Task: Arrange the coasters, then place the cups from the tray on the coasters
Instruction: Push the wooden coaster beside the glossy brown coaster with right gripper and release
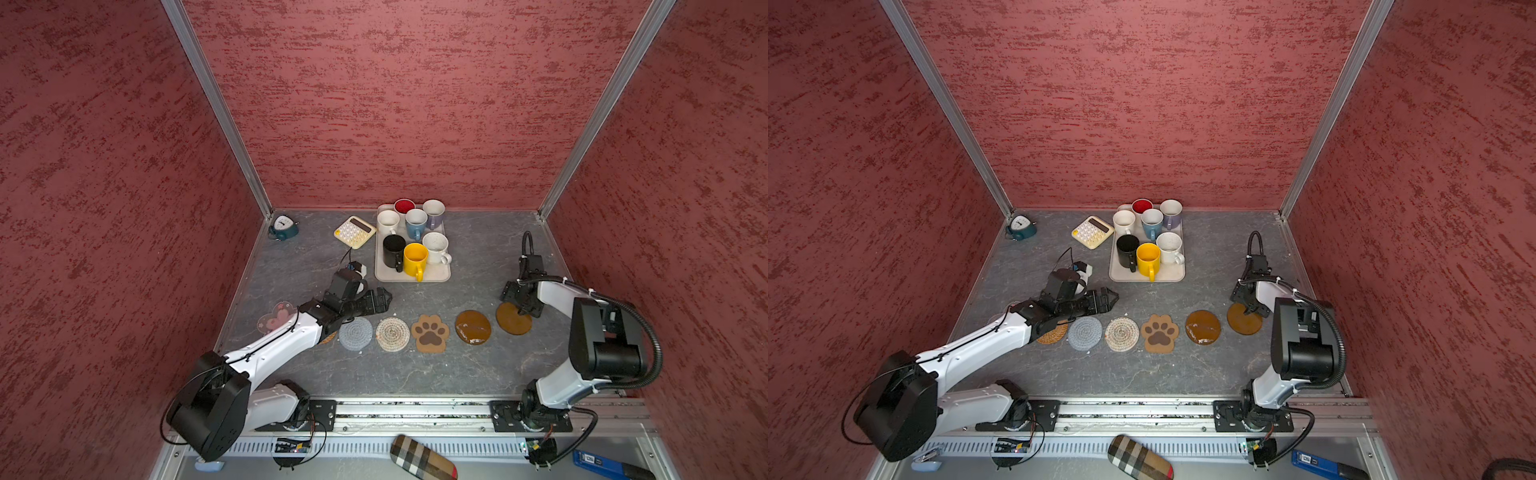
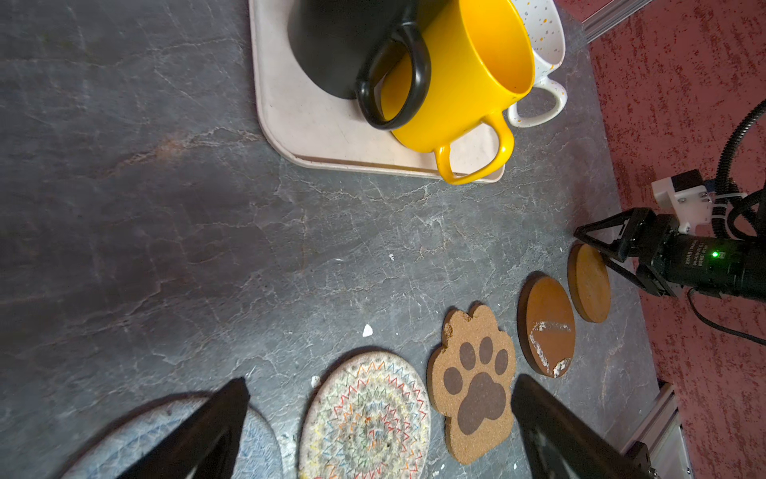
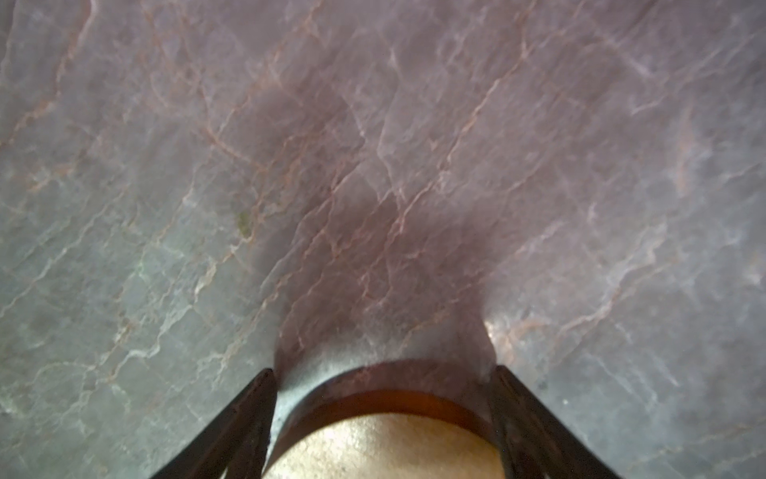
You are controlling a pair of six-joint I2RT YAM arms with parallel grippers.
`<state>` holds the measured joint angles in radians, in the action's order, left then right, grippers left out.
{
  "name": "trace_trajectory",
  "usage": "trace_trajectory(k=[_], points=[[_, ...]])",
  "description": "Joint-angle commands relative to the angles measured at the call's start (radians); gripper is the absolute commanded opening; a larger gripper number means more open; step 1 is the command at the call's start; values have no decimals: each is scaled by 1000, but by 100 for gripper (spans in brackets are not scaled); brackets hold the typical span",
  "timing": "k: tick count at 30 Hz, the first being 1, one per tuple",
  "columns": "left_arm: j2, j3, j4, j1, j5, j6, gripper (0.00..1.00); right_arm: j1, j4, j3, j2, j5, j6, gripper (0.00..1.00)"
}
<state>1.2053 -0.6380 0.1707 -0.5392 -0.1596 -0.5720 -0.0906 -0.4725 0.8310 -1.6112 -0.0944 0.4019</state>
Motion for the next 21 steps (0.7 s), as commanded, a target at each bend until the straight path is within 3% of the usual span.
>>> trace_trajectory(k=[1, 14, 21], points=[[-33, 21, -14, 3, -8, -8, 100, 26, -143, -55, -20, 64, 19, 79], [-87, 59, -13, 2, 3, -23, 100, 92, -220, -34, -7, 40, 37, 78], [-78, 51, -11, 2, 2, -20, 99, 92, -254, 32, 23, -63, 26, 80]])
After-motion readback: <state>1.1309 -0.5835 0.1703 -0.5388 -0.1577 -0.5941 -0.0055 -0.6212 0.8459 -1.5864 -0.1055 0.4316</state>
